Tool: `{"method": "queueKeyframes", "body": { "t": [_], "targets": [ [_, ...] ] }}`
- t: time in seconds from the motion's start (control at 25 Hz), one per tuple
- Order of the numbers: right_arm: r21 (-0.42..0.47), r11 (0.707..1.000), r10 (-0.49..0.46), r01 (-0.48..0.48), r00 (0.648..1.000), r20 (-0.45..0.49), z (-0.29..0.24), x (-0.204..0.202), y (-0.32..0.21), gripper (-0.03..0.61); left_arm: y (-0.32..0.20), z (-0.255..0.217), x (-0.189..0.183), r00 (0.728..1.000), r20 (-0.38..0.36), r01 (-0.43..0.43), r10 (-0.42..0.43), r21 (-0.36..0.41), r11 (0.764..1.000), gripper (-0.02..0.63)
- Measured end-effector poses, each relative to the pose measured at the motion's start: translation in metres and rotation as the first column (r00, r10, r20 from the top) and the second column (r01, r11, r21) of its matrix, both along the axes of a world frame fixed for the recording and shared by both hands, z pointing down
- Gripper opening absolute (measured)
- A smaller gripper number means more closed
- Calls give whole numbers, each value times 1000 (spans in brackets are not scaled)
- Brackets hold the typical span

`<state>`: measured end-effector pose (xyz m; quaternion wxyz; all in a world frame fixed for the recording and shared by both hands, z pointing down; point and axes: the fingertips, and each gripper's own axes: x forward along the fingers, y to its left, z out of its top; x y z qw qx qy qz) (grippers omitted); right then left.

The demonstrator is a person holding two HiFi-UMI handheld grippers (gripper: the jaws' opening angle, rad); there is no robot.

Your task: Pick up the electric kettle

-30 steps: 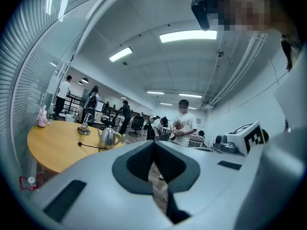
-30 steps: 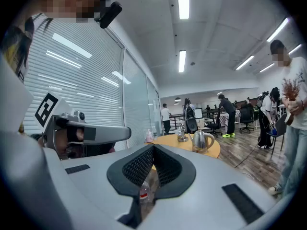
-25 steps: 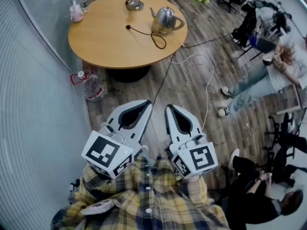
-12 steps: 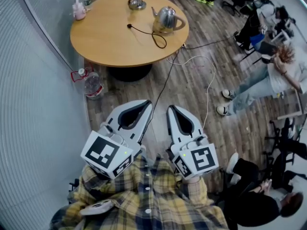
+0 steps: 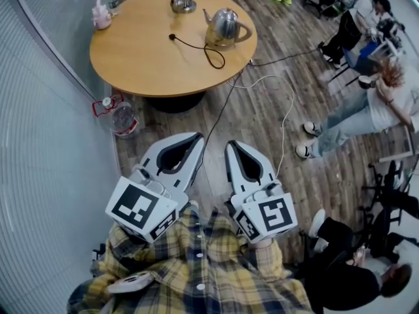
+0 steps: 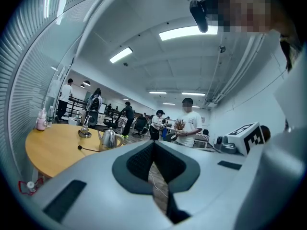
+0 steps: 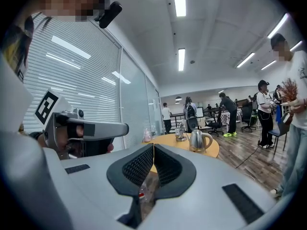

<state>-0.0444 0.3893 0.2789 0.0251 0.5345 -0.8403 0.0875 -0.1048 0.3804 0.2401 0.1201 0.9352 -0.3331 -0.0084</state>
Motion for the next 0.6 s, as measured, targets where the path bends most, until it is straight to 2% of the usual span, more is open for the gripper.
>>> {"method": "queueKeyframes", "body": {
  "t": [0.6],
  "targets": [
    [-30,998,46,-47,999,-21,2,8,-159,32,-163,3,12,999,-4,-52,52,-22,998,3]
  ]
}}
